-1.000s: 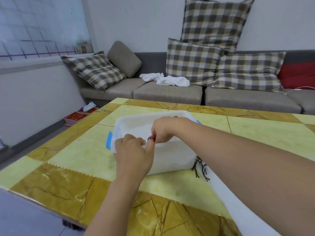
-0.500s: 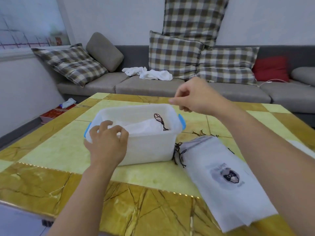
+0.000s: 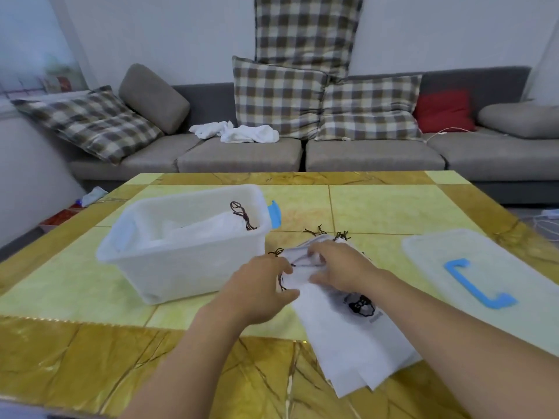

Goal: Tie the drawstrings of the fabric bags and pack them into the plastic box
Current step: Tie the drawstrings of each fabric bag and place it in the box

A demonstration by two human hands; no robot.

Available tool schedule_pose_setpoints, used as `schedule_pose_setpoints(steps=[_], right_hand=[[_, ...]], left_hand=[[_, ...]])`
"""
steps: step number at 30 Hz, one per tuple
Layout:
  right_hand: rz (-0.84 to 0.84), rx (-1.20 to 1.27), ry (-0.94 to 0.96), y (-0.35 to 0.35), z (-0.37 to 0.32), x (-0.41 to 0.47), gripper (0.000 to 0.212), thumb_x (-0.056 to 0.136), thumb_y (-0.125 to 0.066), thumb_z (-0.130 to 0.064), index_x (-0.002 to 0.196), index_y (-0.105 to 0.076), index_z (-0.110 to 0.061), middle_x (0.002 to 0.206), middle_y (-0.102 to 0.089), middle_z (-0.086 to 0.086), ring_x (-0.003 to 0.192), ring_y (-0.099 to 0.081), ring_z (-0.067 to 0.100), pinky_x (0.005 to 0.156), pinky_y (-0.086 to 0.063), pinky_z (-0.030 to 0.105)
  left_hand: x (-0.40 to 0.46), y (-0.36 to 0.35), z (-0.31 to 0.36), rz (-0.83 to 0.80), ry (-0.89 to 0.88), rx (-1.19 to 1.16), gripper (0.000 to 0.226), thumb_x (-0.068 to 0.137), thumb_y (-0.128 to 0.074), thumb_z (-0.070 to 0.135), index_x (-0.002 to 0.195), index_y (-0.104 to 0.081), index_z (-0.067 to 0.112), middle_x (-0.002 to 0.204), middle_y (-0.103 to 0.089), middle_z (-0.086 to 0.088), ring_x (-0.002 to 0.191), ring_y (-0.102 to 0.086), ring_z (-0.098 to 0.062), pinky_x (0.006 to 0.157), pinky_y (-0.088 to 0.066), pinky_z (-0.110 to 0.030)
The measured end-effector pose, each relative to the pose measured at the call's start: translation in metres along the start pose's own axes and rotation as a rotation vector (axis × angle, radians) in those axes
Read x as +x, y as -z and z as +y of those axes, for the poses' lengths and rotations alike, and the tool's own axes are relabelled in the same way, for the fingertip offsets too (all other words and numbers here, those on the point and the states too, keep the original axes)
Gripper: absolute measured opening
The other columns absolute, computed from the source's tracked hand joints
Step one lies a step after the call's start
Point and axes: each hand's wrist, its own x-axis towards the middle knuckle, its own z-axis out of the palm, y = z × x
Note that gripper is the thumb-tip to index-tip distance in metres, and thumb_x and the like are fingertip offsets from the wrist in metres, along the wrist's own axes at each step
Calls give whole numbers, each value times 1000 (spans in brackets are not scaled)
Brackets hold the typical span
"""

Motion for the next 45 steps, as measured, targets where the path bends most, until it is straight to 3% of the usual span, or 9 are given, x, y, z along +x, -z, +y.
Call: schedule_pose_setpoints(steps=[3, 6, 10, 17, 25, 32, 36, 39, 45], right_hand=[[109, -35, 2, 5, 10, -5, 12, 90, -69, -32, 98, -63, -26, 93, -63, -6, 86, -59, 17, 73, -47, 33], [102, 144, 57, 27, 10, -13, 31, 88, -69, -30, 63, -50, -32, 70, -50, -10, 66, -47, 13, 66, -42, 37], [170, 211, 136, 89, -24, -33, 20, 86, -69, -39, 72, -55, -37, 100, -57, -11, 100, -47, 13, 85, -38, 36], [128, 288, 253, 124, -65, -73, 29, 95, -61, -36, 68, -49, -33, 68, -53, -8, 65, -51, 17, 63, -43, 39], [235, 835, 3, 104, -26, -81, 28, 86, -76, -38, 107, -66, -24, 111, -63, -6, 86, -62, 9, 68, -49, 19], [27, 1204, -89, 87, 0, -79, 29, 97, -57, -35, 81, -57, -11, 64, -37, 0, 52, -26, 14, 47, -23, 22], [53, 1213, -99, 93, -5, -76, 28, 103, -52, -30, 89, -63, -9, 59, -42, -4, 48, -33, 9, 45, -28, 19], [66, 1255, -119, 89, -1, -77, 26, 103, -53, -25, 90, -62, -4, 60, -32, -2, 50, -25, 11, 43, -28, 19], [90, 1200, -157, 90, 22, -83, 18, 99, -57, -4, 104, -69, 7, 72, -61, 9, 63, -59, 16, 60, -54, 25]], left_hand=[[5, -3, -6, -13, 64, -55, 45, 87, -67, 50, 127, -56, 32, 121, -59, 11, 102, -58, -12, 90, -48, -30], [6, -2, -2, 61, 80, -168, 55, 84, -67, 57, 132, -52, 34, 124, -58, 14, 106, -58, -9, 89, -47, -27], [-3, 13, 21, 111, 62, -814, 43, 80, -75, 55, 115, -64, 33, 114, -70, 13, 102, -67, -8, 83, -53, -29], [-21, 39, 48, -111, 83, -1487, 48, 91, -65, 45, 125, -66, 11, 118, -71, -18, 108, -69, -35, 94, -55, -48], [-20, 35, 45, 195, 65, -1513, 21, 92, -65, 7, 112, -66, 15, 102, -74, -17, 81, -73, -26, 60, -58, -34], [-13, 34, 30, 240, 76, -1425, 52, 93, -63, 1, 126, -59, 41, 108, -75, -4, 84, -72, -24, 62, -59, -35], [-12, 37, 24, 299, 107, -1395, 20, 100, -56, 34, 116, -67, 36, 104, -72, 1, 86, -69, -22, 63, -55, -30], [-6, 33, 22, 451, 208, -1257, 36, 104, -43, 46, 98, -74, 28, 94, -68, 4, 66, -58, -13, 55, -42, -25], [-3, 37, 10, 597, 275, -1533, 34, 106, -45, 32, 94, -71, 15, 96, -73, -4, 97, -65, -23, 95, -48, -42]])
